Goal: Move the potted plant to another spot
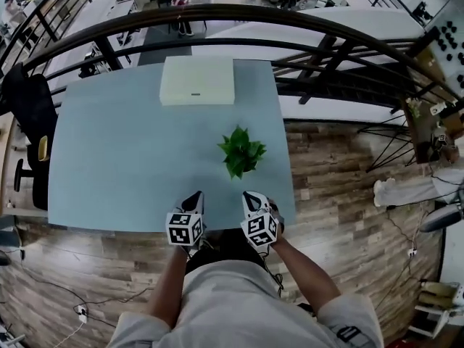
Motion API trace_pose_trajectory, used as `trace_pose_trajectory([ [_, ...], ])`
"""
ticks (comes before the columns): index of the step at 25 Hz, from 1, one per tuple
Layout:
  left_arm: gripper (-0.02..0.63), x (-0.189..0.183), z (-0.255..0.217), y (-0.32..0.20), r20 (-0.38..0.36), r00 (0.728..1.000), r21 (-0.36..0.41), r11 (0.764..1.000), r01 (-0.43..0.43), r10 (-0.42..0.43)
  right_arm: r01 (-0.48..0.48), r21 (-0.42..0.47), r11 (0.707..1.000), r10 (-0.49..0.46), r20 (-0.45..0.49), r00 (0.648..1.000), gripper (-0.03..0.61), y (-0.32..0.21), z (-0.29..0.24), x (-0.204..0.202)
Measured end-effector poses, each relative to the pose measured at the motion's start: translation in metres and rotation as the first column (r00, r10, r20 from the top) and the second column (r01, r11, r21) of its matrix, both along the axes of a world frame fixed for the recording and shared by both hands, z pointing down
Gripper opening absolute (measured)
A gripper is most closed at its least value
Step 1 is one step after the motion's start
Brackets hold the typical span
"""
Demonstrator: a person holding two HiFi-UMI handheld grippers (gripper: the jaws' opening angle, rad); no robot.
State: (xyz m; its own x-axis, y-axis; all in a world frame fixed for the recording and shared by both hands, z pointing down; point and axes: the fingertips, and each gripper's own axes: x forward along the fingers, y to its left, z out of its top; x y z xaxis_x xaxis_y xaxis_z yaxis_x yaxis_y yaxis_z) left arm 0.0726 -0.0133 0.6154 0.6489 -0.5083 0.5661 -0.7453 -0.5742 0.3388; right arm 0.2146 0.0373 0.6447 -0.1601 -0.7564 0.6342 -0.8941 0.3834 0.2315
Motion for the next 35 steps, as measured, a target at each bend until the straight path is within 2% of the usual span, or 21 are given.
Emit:
trace_pose_trajectory([
  [3, 0.012, -0.010, -0.007, 0.011, -0.018, 1.000, 0.016, 1.000, -0.015, 0.015, -0.144, 0.001, 0.990, 0.144, 0.050, 0.988, 0.003, 0.006, -0.013, 0.001],
  [6, 0.012, -0.011, -0.014, 0.021, -0.034, 0.998, 0.041, 0.998, -0.043, 0.044, -0.274, 0.019, 0.962, 0.269, 0.130, 0.954, 0.003, 0.014, -0.032, 0.007],
  [10, 0.012, -0.001, -0.026, 0.035, -0.064, 0.994, 0.062, 0.994, -0.088, 0.092, -0.345, 0.053, 0.937, 0.337, 0.123, 0.933, 0.003, 0.031, -0.044, 0.011],
  [12, 0.012, 0.004, -0.036, 0.041, -0.079, 0.991, 0.076, 0.992, -0.102, 0.108, -0.350, 0.074, 0.934, 0.341, 0.112, 0.933, 0.003, 0.037, -0.050, 0.011],
  [16, 0.012, 0.009, -0.060, 0.048, -0.087, 0.988, 0.131, 0.985, -0.113, 0.125, -0.351, 0.118, 0.929, 0.334, 0.148, 0.931, 0.003, 0.036, -0.070, 0.009],
  [20, 0.012, 0.017, -0.098, 0.039, -0.073, 0.990, 0.230, 0.968, -0.100, 0.120, -0.315, 0.203, 0.927, 0.282, 0.178, 0.943, 0.003, 0.019, -0.106, 0.013],
  [23, 0.012, 0.026, -0.134, 0.035, -0.098, 0.989, 0.293, 0.953, -0.075, 0.108, -0.305, 0.248, 0.919, 0.259, 0.201, 0.945, 0.003, 0.013, -0.144, 0.021],
  [27, 0.012, 0.033, -0.183, 0.036, -0.114, 0.989, 0.396, 0.917, -0.041, 0.094, -0.313, 0.342, 0.886, 0.237, 0.245, 0.940, 0.003, 0.016, -0.191, 0.035],
  [31, 0.012, 0.040, -0.223, 0.040, -0.173, 0.981, 0.447, 0.894, -0.006, 0.093, -0.320, 0.428, 0.845, 0.212, 0.281, 0.936, 0.003, 0.025, -0.240, 0.048],
  [35, 0.012, 0.042, -0.253, 0.047, -0.161, 0.983, 0.520, 0.854, 0.008, 0.089, -0.331, 0.487, 0.808, 0.197, 0.306, 0.932, 0.003, 0.039, -0.280, 0.064],
])
